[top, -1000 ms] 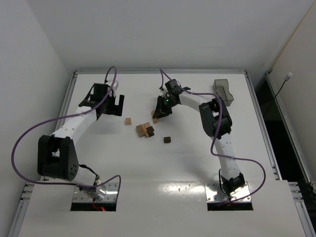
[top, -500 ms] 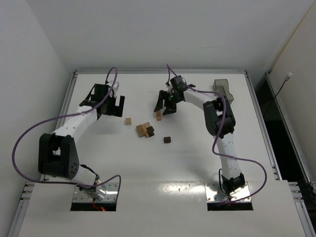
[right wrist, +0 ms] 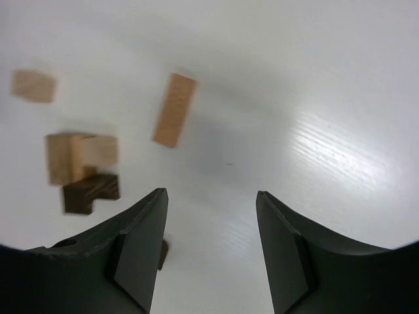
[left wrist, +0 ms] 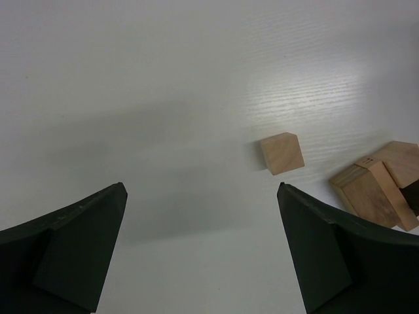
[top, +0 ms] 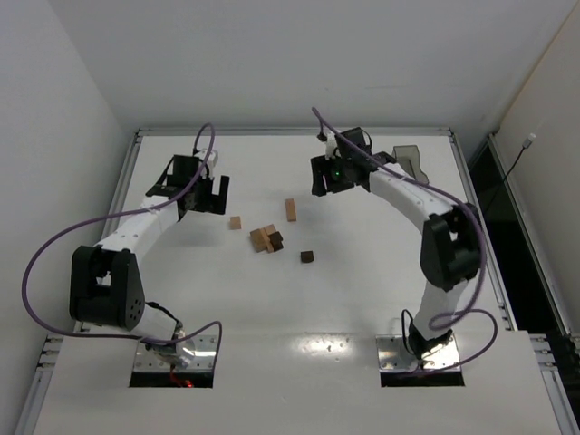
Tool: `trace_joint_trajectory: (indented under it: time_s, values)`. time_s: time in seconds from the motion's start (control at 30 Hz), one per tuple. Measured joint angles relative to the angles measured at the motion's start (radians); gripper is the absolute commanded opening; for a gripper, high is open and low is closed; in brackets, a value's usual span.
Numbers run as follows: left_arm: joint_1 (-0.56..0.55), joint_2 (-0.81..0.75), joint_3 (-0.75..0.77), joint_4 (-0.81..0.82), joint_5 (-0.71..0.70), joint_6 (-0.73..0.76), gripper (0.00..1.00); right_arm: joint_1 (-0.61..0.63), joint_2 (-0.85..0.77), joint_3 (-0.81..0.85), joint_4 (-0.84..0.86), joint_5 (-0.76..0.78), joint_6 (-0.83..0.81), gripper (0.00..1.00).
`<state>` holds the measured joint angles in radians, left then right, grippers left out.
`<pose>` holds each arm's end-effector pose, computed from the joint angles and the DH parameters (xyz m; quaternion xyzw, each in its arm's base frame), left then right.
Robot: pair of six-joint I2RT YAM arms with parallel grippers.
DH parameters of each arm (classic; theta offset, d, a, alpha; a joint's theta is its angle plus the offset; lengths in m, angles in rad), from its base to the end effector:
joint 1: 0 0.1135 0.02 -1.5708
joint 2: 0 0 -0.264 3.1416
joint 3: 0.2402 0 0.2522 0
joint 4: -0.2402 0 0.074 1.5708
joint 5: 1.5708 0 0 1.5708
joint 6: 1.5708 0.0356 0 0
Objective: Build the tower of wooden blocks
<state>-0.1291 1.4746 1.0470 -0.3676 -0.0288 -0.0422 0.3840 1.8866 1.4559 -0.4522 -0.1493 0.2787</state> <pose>0.3166 -0.0401 0.2510 0.0348 0.9250 -0.0191 0.3779 0.3865 0.1619 0.2323 -0.0745 0.9362 0.1758 0.2951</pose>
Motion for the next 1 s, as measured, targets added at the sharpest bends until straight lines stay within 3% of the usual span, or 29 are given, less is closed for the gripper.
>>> trace_joint_trajectory:
  time_s: [0.17,0.3,0.47,1.0]
  values:
    - [-0.045,-0.005,-0.032,0.005,0.015,-0.016,1.00,0.132,-0.196,-0.032,0.017,-0.006,-0.181,0.52]
    - [-0.178,-0.006,-0.055,0.011,0.026,-0.010,1.00,0.164,-0.262,-0.095,0.024,0.021,-0.262,0.52]
    - [-0.299,0.000,-0.065,0.013,0.082,0.055,1.00,0.126,-0.266,-0.160,0.001,0.105,-0.329,0.52]
    - [-0.304,0.359,0.162,-0.029,0.254,0.285,1.00,-0.074,-0.278,-0.154,-0.006,0.172,-0.381,0.50]
